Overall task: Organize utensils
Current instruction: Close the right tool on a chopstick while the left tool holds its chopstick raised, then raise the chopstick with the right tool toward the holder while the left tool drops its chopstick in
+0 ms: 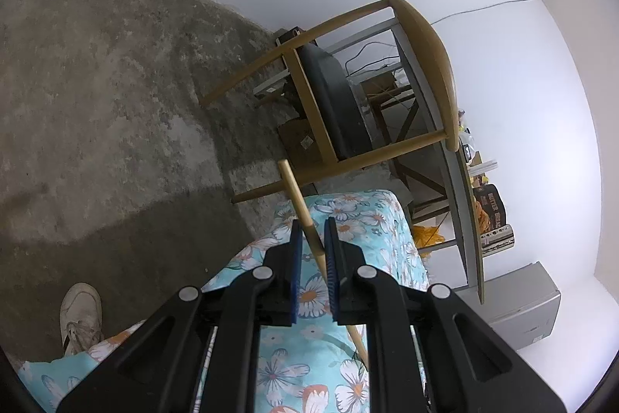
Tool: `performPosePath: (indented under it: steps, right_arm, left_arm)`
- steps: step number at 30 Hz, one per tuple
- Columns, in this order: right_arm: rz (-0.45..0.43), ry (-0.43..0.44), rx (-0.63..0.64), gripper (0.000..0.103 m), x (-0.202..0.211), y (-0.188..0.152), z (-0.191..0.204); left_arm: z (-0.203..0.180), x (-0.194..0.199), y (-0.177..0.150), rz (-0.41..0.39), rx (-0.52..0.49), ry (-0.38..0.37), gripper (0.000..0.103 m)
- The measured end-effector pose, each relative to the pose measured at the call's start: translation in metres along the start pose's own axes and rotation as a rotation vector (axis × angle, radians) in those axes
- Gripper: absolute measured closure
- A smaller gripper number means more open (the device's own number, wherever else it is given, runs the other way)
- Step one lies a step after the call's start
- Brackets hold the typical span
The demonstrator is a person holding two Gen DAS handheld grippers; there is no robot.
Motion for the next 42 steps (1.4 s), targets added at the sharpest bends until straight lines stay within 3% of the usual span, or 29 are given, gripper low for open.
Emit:
performPosePath:
  steps: [2, 6, 9, 11, 13, 15, 23, 30, 37, 42]
  right_arm:
    - [0.028, -0.006, 0.041, 0.058, -0.004, 0.002, 0.001]
    - [0.106, 0.018, 0.102, 0.077, -0.010, 0.014, 0.004]
    - [0.165, -0.018, 0.148, 0.085, -0.012, 0.020, 0.015]
    - [0.182, -0.020, 0.140, 0.091, -0.010, 0.021, 0.018]
    - [0.160, 0.030, 0.072, 0.096, -0.001, 0.019, 0.013]
    - [0.102, 0.038, -0.022, 0.099, 0.009, 0.019, 0.004]
    - [-0.289, 0.058, -0.420, 0.099, 0.101, -0.023, -0.040]
    - [-0.507, 0.040, -0.621, 0.099, 0.123, -0.035, -0.070]
    - [-0.695, -0.024, -0.709, 0.099, 0.163, -0.029, -0.103]
    - [-0.798, 0.051, -0.751, 0.099, 0.179, -0.027, -0.113]
  left_arm:
    - [0.000, -0.002, 0.000, 0.003, 0.004, 0.001, 0.093]
    - [-0.002, -0.004, 0.001, 0.000, -0.006, 0.006, 0.093]
    - [-0.005, -0.008, 0.001, -0.001, -0.016, 0.010, 0.093]
    - [-0.007, -0.010, 0.001, 0.002, -0.017, 0.008, 0.093]
    - [-0.008, -0.011, 0.000, 0.006, -0.020, 0.005, 0.093]
    - [-0.010, -0.011, -0.001, 0.005, -0.036, 0.007, 0.093]
    - [-0.019, -0.008, -0.004, -0.011, -0.073, -0.005, 0.093]
    - [-0.031, -0.007, -0.013, -0.007, -0.109, -0.027, 0.094]
    - [-0.088, 0.016, -0.034, -0.064, -0.433, -0.082, 0.094]
    - [-0.142, 0.040, -0.067, -0.118, -0.660, -0.194, 0.097]
Point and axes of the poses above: each gripper's, at about its wrist camera, not at the fingertips, and x roughly against the way its jaws point, z to its left, y to its top, the point moved 2 cm from there along -x, roughly the way its jaws point, and after that the axes turned 1 degree about z, right-handed, at the moved point
